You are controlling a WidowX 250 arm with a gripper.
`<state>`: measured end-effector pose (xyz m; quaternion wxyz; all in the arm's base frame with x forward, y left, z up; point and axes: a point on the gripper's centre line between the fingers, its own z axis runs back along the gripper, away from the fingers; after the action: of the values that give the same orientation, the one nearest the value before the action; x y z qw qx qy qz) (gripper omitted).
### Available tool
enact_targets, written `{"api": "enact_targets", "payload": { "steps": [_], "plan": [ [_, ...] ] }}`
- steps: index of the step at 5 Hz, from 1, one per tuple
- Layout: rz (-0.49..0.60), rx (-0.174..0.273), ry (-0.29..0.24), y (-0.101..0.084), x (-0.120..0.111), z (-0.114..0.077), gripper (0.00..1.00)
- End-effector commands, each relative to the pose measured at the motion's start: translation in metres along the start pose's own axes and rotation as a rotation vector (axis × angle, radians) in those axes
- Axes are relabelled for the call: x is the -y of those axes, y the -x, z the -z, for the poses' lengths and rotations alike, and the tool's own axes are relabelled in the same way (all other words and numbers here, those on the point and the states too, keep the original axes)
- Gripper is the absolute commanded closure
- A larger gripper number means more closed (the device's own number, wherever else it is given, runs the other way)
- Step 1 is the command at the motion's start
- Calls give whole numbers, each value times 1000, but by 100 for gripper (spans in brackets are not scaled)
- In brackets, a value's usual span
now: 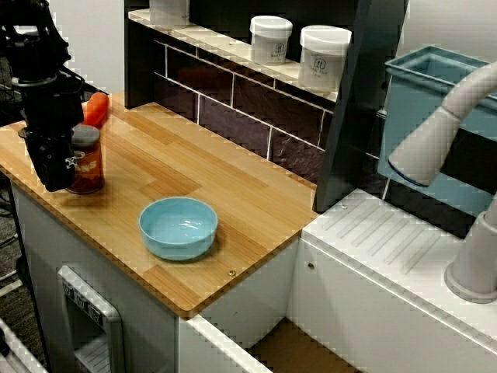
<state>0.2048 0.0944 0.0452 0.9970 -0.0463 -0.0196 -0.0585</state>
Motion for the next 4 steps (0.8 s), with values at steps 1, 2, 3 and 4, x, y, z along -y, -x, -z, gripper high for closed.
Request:
{"api": "enact_targets", "payload": {
  "steps": [1, 2, 3, 4],
  "plan": [
    [-20, 8, -10, -16, -3, -4, 100],
    [-36, 8, -2, -33, -7, -6, 100],
    [-53, -1, -1, -54, -13, -9, 100],
    [-88, 14, 24, -72, -23, -17, 100]
  ]
}}
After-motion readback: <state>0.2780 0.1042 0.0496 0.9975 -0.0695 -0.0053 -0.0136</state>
